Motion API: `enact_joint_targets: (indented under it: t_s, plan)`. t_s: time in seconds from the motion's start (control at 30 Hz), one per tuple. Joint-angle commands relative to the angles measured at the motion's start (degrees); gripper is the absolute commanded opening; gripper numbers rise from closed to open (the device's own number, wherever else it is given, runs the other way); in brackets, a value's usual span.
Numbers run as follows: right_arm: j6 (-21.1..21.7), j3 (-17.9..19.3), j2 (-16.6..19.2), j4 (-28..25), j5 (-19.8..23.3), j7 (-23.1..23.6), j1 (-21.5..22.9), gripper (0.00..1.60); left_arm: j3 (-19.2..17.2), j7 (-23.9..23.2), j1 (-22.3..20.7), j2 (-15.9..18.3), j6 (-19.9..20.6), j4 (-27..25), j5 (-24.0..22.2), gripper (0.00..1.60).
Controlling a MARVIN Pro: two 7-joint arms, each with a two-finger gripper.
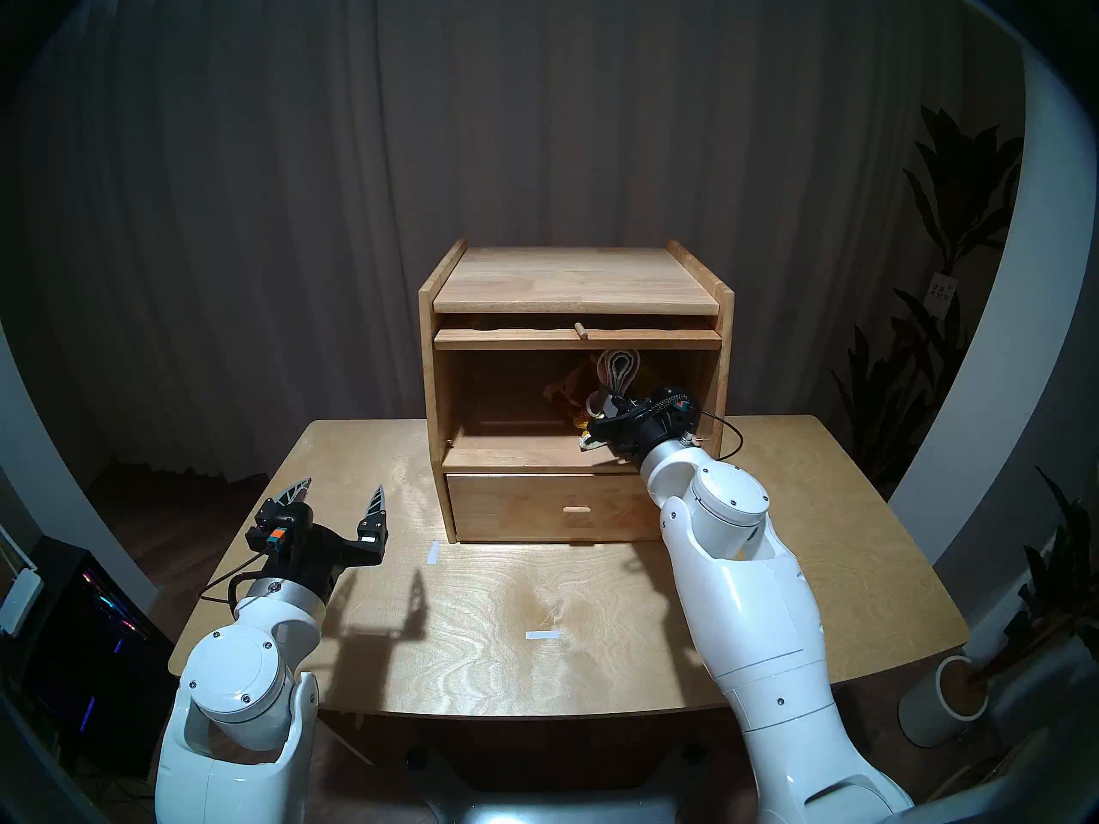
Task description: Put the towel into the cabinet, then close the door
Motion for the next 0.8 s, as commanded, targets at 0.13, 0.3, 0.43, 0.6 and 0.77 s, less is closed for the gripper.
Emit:
enact_joint_targets:
  t_s: [0.13, 0.3, 0.43, 0.6, 0.77]
  plan:
    - [-9.56, -3.23, -2.37, 10.58, -5.21, -3.29, 8.09, 0.0, 0.09, 0.01, -0.08, -0.11, -0.2, -1.47, -0.09, 1.6]
    - [-13.13, -3.82, -2.46, 14.58, -7.12, -4.74, 9.8, 0.0, 0.09, 0.02, -0.05, -0.12, -0.18, -1.51, -0.09, 1.6]
    - [-15.32, -3.78, -2.64, 16.87, -7.69, -5.46, 11.25, 0.0, 0.09, 0.02, -0.04, -0.12, -0.17, -1.52, -0.09, 1.6]
    - [-16.11, -4.61, -0.98, 18.11, -9.38, -4.69, 13.45, 0.0, 0.09, 0.02, -0.06, -0.12, -0.19, -1.49, -0.09, 1.6]
    - [-15.86, -5.06, -0.04, 17.3, -10.23, -4.15, 14.83, 0.0, 0.09, 0.01, -0.09, -0.11, -0.21, -1.44, -0.08, 1.6]
